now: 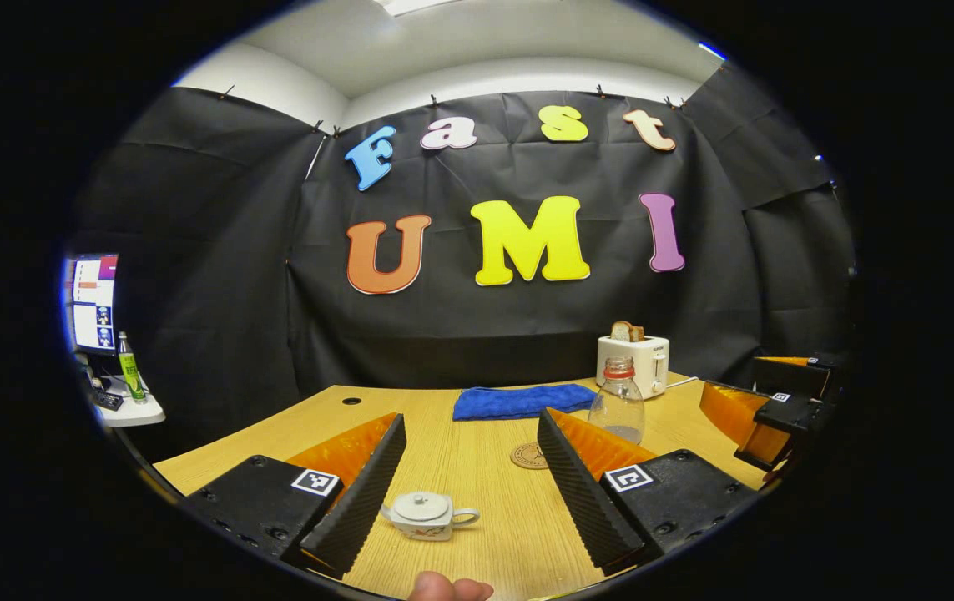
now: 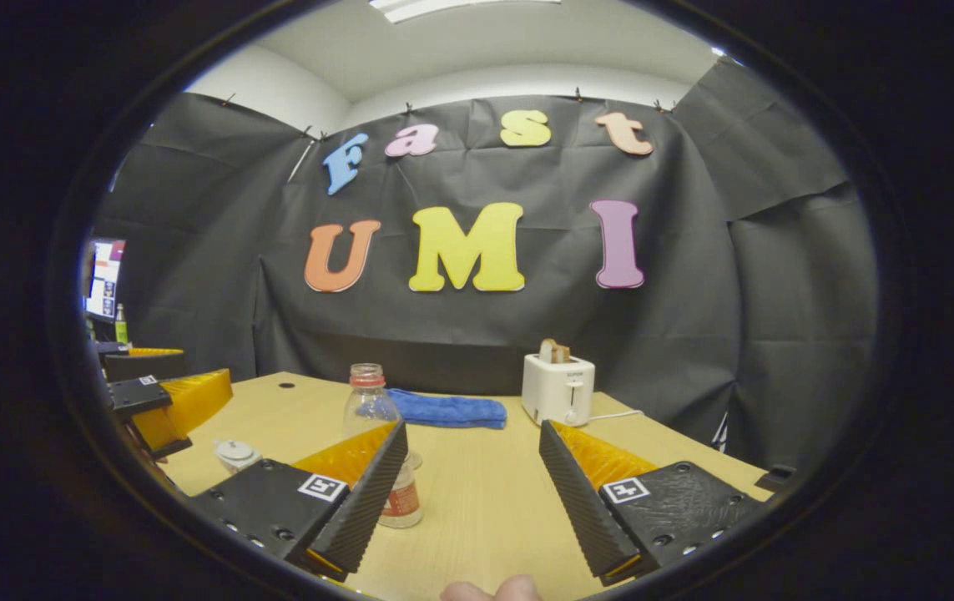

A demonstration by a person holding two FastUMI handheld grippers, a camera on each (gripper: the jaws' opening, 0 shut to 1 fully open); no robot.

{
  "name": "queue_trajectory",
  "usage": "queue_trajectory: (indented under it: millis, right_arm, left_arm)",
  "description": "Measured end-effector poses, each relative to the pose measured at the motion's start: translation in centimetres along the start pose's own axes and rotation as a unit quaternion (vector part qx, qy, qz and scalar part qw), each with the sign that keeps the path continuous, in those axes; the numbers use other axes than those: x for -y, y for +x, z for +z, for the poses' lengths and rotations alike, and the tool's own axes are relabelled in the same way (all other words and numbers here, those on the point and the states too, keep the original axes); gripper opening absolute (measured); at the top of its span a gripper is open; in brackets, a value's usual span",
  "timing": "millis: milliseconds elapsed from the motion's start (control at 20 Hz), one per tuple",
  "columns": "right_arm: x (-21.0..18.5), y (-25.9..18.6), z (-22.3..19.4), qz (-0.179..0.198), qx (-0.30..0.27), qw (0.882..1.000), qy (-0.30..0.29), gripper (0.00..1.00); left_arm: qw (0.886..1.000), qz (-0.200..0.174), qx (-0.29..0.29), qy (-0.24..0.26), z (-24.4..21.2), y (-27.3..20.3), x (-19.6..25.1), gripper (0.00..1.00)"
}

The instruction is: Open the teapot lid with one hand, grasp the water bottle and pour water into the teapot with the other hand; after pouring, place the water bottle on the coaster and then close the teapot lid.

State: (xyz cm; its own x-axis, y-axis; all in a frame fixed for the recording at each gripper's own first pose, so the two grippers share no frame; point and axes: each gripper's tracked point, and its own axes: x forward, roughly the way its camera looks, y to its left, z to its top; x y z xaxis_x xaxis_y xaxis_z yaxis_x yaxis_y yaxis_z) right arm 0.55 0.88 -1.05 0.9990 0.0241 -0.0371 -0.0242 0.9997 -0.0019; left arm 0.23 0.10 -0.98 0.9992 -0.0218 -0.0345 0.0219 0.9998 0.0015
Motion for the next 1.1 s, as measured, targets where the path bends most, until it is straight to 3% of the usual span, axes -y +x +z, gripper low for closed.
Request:
queue_trajectory:
  millis: [450, 500, 700, 750, 800, 950, 1100]
  right_arm:
    - [-0.4, 0.5, -0.9, 0.014, -0.016, 1.0, -0.005, 0.95]
    - [-0.3, 0.5, -1.1, 0.013, -0.017, 1.0, -0.006, 0.98]
    - [0.5, 1.1, -2.0, 0.005, -0.027, 1.0, 0.007, 0.92]
    - [0.5, 1.2, -2.5, 0.006, -0.032, 0.999, 0.01, 0.92]
    - [0.6, 1.2, -2.7, 0.004, -0.034, 0.999, 0.009, 0.92]
    - [1.4, 1.6, -3.2, -0.005, -0.039, 0.999, 0.003, 0.95]
    - [1.8, 1.8, -3.5, -0.007, -0.044, 0.999, 0.007, 0.95]
  left_arm:
    - [1.0, 0.007, -0.013, -0.002, -0.7, -0.2, -0.3, 0.99]
    - [1.0, 0.01, -0.019, -0.001, -1.3, -0.1, -0.6, 0.99]
    - [0.997, 0.02, -0.074, -0.021, -6.2, -0.1, -3.1, 0.99]
    - [0.996, 0.022, -0.085, -0.023, -6.9, 0.2, -3.3, 0.95]
    - [0.995, 0.024, -0.092, -0.023, -7.4, 0.5, -3.6, 0.99]
    - [0.994, 0.018, -0.108, -0.021, -8.6, 1.9, -4.0, 0.93]
    - [0.991, 0.019, -0.134, -0.007, -10.0, 3.0, -4.4, 0.76]
